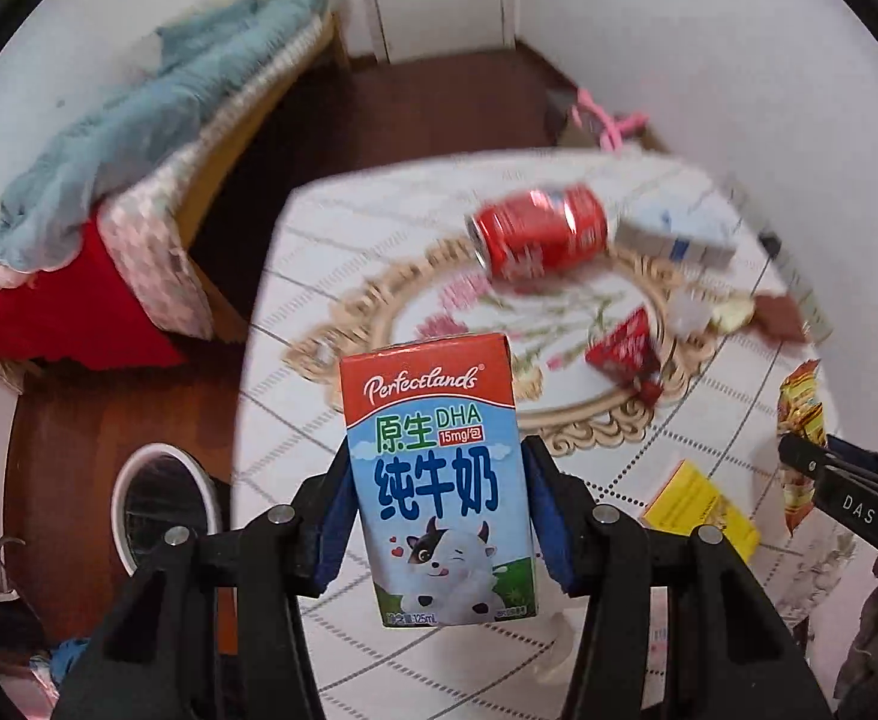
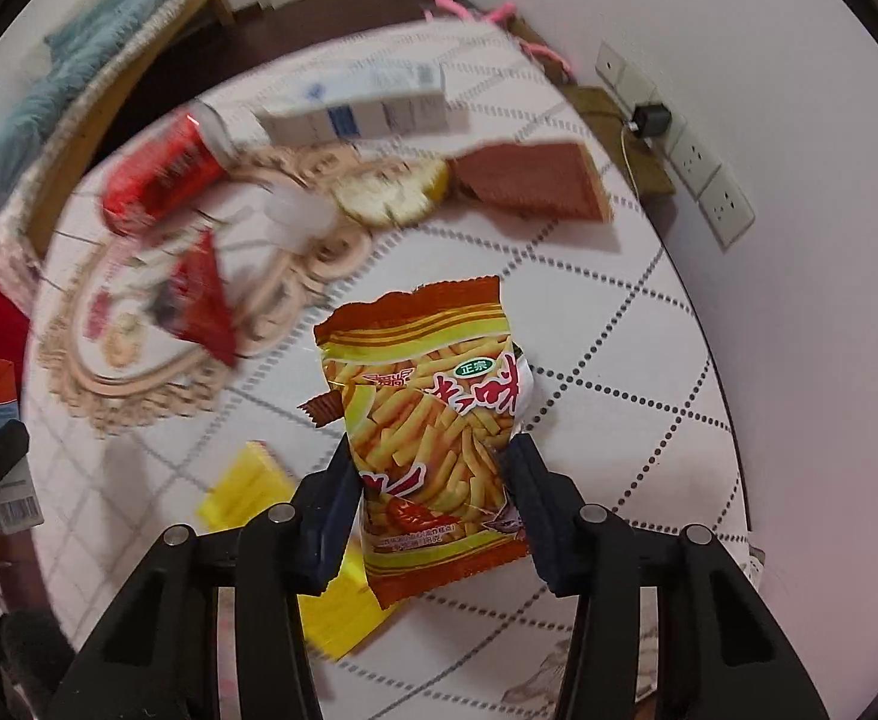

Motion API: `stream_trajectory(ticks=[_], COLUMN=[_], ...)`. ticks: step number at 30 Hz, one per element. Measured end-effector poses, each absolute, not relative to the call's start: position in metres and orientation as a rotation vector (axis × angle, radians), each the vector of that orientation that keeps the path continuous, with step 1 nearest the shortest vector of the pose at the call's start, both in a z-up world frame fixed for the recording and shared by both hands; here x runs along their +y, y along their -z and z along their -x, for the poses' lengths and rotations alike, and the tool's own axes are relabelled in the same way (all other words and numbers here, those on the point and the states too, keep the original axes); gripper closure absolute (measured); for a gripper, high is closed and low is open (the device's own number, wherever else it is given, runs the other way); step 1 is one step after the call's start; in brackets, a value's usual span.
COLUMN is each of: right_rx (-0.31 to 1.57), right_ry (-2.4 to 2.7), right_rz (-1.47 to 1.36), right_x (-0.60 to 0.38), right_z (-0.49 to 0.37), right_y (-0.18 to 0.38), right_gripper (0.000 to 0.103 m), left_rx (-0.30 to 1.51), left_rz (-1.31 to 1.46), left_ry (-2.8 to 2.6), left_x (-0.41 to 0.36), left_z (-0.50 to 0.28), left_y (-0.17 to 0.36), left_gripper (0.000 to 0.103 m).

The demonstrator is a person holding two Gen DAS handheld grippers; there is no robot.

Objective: Collect trash
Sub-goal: 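Carry both items to the white bin and open both tools to drop them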

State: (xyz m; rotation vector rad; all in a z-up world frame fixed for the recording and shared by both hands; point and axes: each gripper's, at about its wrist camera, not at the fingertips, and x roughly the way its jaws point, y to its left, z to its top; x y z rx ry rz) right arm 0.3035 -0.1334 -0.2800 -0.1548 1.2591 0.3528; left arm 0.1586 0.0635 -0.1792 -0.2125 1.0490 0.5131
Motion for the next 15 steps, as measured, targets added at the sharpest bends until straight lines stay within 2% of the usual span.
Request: stream_trajectory(ticks=[10,15], right_rx=[1.115,1.059], right_ry=[-0.621,-0.769], right_rz=[0.094,0.119], right_x=[-0.064,0.005], right_z=[-0.234,-0.182], right_y=[0.185,0.155], right_gripper=[0.052,0.054], left_rx=[0.859,0.828], left_rz=[0.215,0.230], left_ry=[-0.626,-0.746], left_x=[0.124,0.178], left_z=[-0.059,-0.009], left_y=[0.096,0.095], left_gripper=[0.054,0.054])
